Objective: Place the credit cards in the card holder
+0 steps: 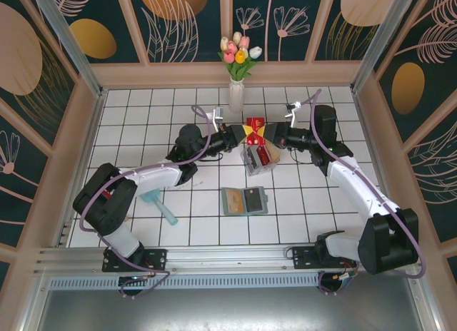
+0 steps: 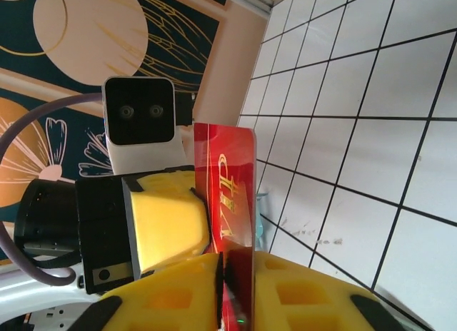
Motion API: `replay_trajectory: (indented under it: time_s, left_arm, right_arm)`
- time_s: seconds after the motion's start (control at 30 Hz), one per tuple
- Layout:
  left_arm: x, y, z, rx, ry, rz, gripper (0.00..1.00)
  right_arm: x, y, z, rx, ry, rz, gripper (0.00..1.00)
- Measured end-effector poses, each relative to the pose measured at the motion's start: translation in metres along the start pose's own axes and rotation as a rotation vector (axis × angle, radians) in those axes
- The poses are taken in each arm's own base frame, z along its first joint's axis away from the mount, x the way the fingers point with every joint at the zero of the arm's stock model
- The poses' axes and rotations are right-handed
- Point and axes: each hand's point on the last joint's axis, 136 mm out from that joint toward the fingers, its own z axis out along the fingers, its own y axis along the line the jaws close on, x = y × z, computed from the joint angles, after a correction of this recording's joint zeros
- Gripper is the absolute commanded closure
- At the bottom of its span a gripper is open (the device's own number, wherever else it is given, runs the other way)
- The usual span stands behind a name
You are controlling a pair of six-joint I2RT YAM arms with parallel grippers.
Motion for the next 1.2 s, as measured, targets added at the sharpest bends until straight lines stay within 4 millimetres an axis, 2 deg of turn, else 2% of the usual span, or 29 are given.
replay_trajectory:
  time_s: [0.13,0.17,0.27,0.33,0.4,0.47,0.57,0.63,0.73,0.83,0.93,1.07,1.2]
  left_arm:
    - [0.002,0.006,0.000,-0.011,0.006,-0.016,0.66]
    - [0.003,0.011,-0.001,-0.025,0.005,-0.025,0.54]
    - [0.007,0.032,-0.007,-0.118,-0.003,-0.035,0.48]
    - [0.010,0.050,-0.019,-0.212,-0.015,-0.033,0.41]
    - [0.015,0.069,-0.037,-0.335,-0.033,-0.028,0.40]
    - [0.018,0.084,-0.058,-0.447,-0.053,-0.018,0.37]
    - [0.031,0.104,-0.092,-0.586,-0.071,-0.010,0.35]
    - [0.047,0.123,-0.113,-0.676,-0.052,-0.019,0.34]
    - [0.075,0.149,-0.133,-0.794,0.005,-0.038,0.34]
    - [0.098,0.162,-0.140,-0.859,0.064,-0.040,0.35]
    - [0.112,0.169,-0.140,-0.886,0.104,-0.040,0.36]
    - [0.118,0.176,-0.143,-0.910,0.122,-0.046,0.38]
    - [0.120,0.178,-0.142,-0.908,0.131,-0.051,0.45]
  right_arm:
    - [0.001,0.000,-0.001,-0.007,0.007,-0.018,0.94]
    - [0.002,-0.002,-0.001,0.004,0.009,-0.024,0.94]
    - [0.005,-0.020,-0.002,0.084,0.004,-0.018,0.96]
    - [0.009,-0.036,-0.005,0.168,-0.009,-0.011,0.98]
    - [0.020,-0.056,-0.011,0.277,-0.026,-0.011,0.98]
    - [0.040,-0.074,-0.014,0.376,-0.019,-0.014,0.98]
    - [0.085,-0.097,-0.013,0.498,0.035,-0.032,0.98]
    - [0.116,-0.112,-0.013,0.555,0.081,-0.039,0.98]
    - [0.146,-0.131,-0.018,0.627,0.107,-0.035,0.98]
    - [0.160,-0.139,-0.022,0.665,0.105,-0.046,0.98]
    - [0.161,-0.145,-0.027,0.686,0.084,-0.054,0.98]
    - [0.161,-0.150,-0.027,0.693,0.066,-0.056,0.98]
    - [0.163,-0.155,-0.025,0.693,0.067,-0.056,0.98]
